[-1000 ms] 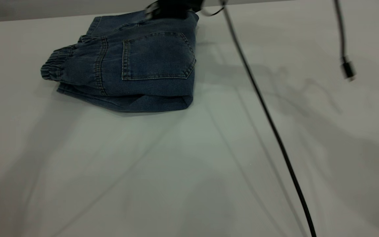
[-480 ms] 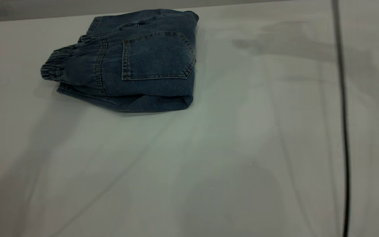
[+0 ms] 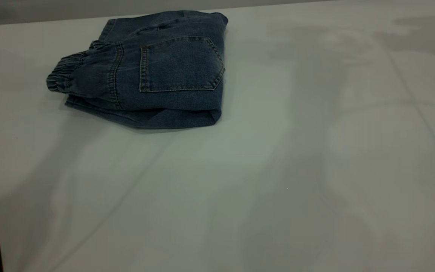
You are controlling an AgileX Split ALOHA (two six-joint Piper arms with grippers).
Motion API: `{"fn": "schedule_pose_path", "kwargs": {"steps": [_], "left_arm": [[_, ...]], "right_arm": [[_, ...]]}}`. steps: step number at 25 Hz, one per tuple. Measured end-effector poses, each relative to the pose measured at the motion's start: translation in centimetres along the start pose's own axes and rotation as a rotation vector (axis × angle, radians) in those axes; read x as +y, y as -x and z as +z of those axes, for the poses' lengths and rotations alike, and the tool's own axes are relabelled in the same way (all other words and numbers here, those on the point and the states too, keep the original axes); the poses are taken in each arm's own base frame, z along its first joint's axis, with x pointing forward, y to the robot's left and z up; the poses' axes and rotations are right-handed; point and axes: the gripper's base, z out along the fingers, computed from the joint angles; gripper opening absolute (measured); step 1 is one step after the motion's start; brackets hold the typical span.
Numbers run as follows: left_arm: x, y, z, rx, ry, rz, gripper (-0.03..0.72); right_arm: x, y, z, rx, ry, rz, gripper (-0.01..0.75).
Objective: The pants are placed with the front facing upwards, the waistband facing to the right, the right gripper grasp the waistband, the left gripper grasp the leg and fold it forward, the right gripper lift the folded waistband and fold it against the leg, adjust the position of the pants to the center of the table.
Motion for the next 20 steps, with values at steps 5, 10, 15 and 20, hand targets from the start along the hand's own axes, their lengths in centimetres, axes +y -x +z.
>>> {"fn": "schedule_pose_path", "kwargs": {"steps": [5,10,15,20], "left_arm": [[-1.4,-0.9,5.9,0.113,-0.032,0.016,0.428],[-3.1,-2.3,11.3,0.222,-0.052,0.046,0.428],[-4.7,-3.9,15.3,0.309,-0.068,0.086,0.428],[-4.8,-5.3,18.2,0.37,-0.074,0.094,0.428]], "right_arm": [[-0.1,1.1,-1.7,-0.012,-0.034,-0.022,0.587],[-0.6,1.5,-2.7,0.005,-0.134,-0.029,0.587],[-1.6,1.2,-2.6,0.032,-0.23,-0.037,0.587],[-1.6,1.3,-2.6,0.028,-0.229,-0.037,0.587]]}}
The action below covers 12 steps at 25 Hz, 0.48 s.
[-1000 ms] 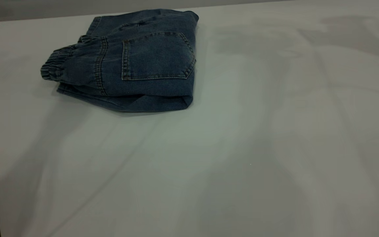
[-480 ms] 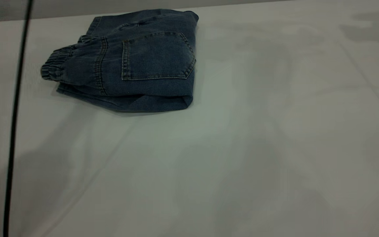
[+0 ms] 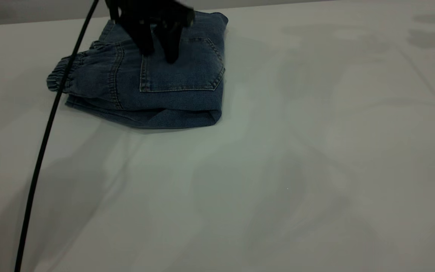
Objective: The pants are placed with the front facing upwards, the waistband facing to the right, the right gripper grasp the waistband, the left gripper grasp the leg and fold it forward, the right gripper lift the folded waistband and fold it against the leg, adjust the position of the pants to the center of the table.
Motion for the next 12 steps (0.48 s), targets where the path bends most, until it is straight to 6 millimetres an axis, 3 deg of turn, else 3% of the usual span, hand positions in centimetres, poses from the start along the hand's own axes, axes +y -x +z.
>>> {"fn": "schedule_pose_path", "kwargs": {"steps": [5,12], "left_arm": [[0.1,-0.3,2.4,0.045,0.013,0.008,0.428],[-0.7,-0.3,3.0,0.05,-0.047,-0.01,0.428]], "right_arm": [[0.0,0.0,0.0,-0.003,0.002,0.002,0.587],[0.1,0.0,0.0,-0.004,0.009,0.005,0.587]]}}
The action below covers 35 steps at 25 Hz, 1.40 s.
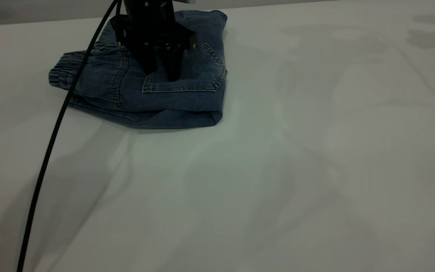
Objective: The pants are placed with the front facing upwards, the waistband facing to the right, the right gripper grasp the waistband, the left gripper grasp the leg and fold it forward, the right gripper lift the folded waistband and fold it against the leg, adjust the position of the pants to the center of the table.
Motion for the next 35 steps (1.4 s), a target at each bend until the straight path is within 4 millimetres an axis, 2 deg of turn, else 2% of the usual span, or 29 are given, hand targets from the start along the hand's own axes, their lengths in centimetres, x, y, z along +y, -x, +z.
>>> {"fn": "schedule_pose_path", "kwargs": {"steps": [15,22,26,35], "left_arm": [[-10.4,-0.1,0.6,0.021,-0.069,0.119,0.428],[-14.4,-0.7,0.7,0.029,-0.072,0.13,0.428],[-15.2,-0.9,0.8,0.031,-0.078,0.143,0.428],[-15.2,-0.8,0.8,0.03,-0.077,0.144,0.428]], "right_arm": [[0.1,0.1,0.0,-0.007,0.013,0.008,0.587],[0.1,0.1,0.0,-0.007,0.015,0.009,0.587],[0.1,0.1,0.0,-0.007,0.015,0.014,0.587],[0.3,0.1,0.0,-0.012,0.035,0.025,0.587]]}}
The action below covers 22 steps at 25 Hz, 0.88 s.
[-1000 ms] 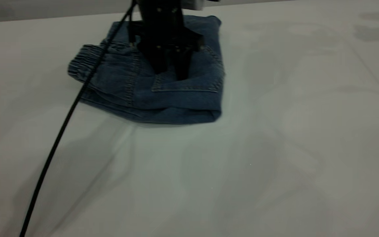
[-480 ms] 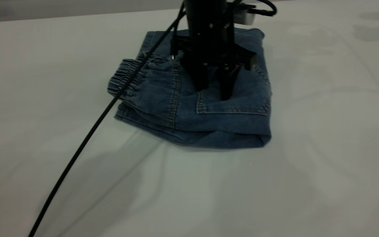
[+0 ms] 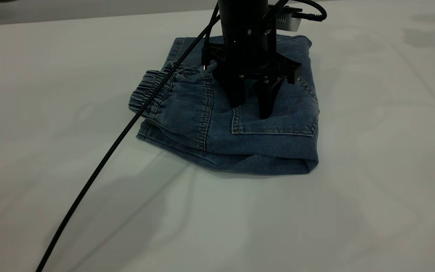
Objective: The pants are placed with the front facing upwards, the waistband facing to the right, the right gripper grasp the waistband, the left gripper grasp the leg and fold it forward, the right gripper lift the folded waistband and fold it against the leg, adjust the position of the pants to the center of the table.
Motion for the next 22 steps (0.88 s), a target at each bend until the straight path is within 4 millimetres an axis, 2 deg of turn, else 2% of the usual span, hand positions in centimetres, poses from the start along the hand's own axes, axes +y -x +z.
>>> {"fn": "schedule_pose_path", "kwargs": {"steps": [4,16,22], "left_arm": [[-0.07,-0.01,0.12,0.002,-0.014,-0.022,0.428],[-0.37,0.01,0.8,0.02,-0.058,-0.437,0.428],[-0.55,0.06,0.34,0.015,-0.056,-0.434,0.428]], "right_arm": [[0.0,0.0,0.0,0.0,0.0,-0.001,0.587],[0.0,0.0,0.0,0.0,0.0,-0.001,0.587],[0.0,0.0,0.0,0.0,0.0,-0.001,0.587]]}}
